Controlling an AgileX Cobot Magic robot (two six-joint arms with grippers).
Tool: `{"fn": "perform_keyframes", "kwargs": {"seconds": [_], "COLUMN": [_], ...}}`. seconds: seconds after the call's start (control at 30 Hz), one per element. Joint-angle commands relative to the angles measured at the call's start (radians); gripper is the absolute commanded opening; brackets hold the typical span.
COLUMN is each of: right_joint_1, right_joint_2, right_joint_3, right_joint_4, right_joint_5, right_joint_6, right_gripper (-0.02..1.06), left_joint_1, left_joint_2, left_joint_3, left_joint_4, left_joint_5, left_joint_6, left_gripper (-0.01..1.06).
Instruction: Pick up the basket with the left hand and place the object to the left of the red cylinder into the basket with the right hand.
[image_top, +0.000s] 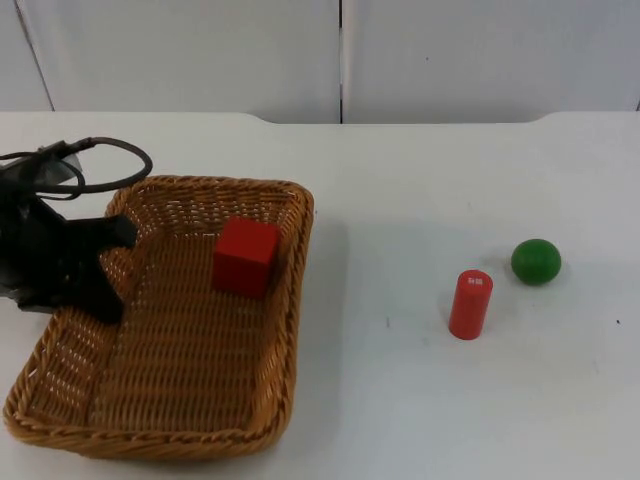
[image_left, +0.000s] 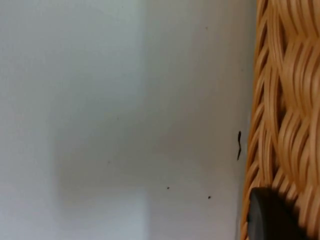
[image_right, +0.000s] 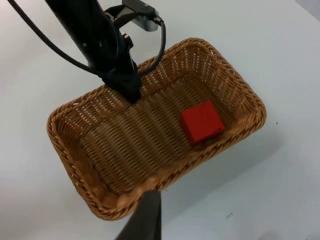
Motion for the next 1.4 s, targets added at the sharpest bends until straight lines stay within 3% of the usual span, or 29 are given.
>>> {"fn": "perform_keyframes", "kwargs": {"seconds": [0.0,0.5,0.57,0.63,0.67,0.83,0.87,0.97,1.17,1.37], "right_joint_1": [-0.005,-0.005,-0.005,-0.005,-0.005,-0.005,-0.005,-0.005,-0.005,-0.005], "right_joint_2": [-0.007,-0.007,-0.007,-0.007,-0.007,-0.007,-0.007,-0.007,-0.007,-0.007], "right_joint_3": [0.002,0.002,0.002,0.002,0.002,0.002,0.002,0.002,0.002,0.002], "right_joint_4": [0.009,0.009,0.009,0.009,0.009,0.007,0.007,0.007,0.007,0.007], "right_joint_5": [-0.014,-0.014,-0.014,-0.014,-0.014,-0.014,-0.014,-0.012,-0.001,-0.006], "right_joint_6": [0.000,0.000,0.000,0.000,0.000,-0.003,-0.003,-0.005,-0.007,-0.007], "right_gripper": [0.87,0.87,0.87,0.87,0.87,0.87,0.87,0.87,0.87,0.87], "left_joint_1": [0.001,0.001,0.001,0.001,0.001,0.001,0.001,0.001,0.001,0.001], "left_joint_2": [0.005,0.005,0.005,0.005,0.005,-0.003,-0.010,-0.031,-0.119,-0.248], "left_joint_3": [-0.005,-0.005,-0.005,-0.005,-0.005,-0.005,-0.005,-0.005,-0.005,-0.005], "left_joint_4": [-0.025,-0.021,-0.012,-0.012,-0.012,0.037,0.058,0.115,0.319,0.377], "left_joint_5": [-0.015,-0.013,-0.012,-0.002,-0.002,0.011,0.011,0.005,-0.063,-0.012], "left_joint_6": [-0.002,-0.002,-0.002,-0.002,-0.002,-0.006,-0.011,-0.035,-0.203,-0.246], "left_gripper": [0.00,0.03,0.17,0.38,0.38,1.02,1.05,1.05,1.05,1.05]}}
